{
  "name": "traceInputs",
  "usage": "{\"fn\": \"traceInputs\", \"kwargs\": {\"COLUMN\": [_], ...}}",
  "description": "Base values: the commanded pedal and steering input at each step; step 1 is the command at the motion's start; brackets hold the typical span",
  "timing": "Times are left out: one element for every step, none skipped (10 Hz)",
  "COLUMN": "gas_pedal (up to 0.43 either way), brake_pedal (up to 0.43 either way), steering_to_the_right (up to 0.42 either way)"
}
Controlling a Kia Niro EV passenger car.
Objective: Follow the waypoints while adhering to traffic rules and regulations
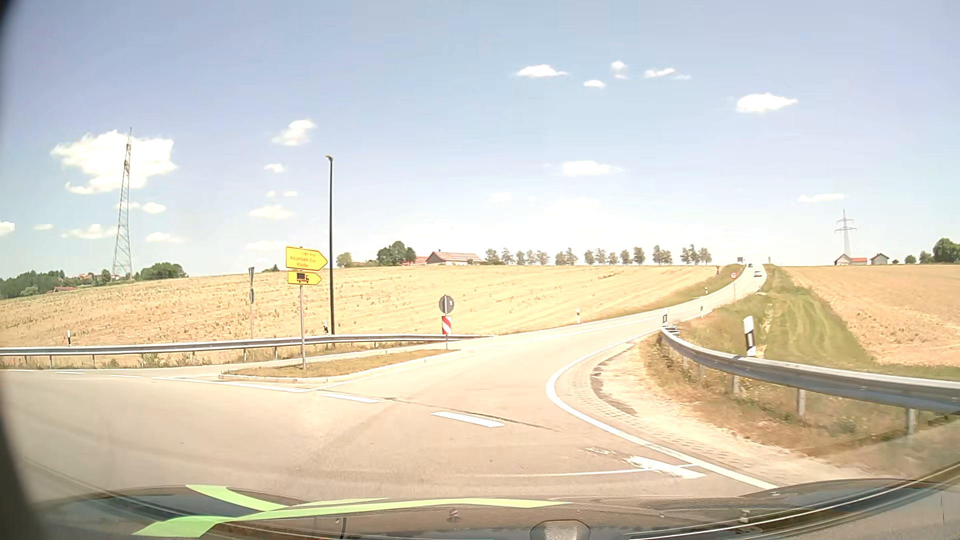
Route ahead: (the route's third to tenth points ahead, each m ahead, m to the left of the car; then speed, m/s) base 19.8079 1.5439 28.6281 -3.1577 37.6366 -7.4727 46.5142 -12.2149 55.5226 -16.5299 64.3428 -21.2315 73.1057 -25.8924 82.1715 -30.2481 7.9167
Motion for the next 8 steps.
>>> {"fn": "traceInputs", "kwargs": {"gas_pedal": [0.228,0.228,0.228,0.228,0.228,0.228,0.228,0.228], "brake_pedal": [0.0,0.0,0.0,0.0,0.0,0.0,0.0,0.0], "steering_to_the_right": [-0.097,-0.061,-0.028,0.003,0.023,0.031,0.039,0.052]}}
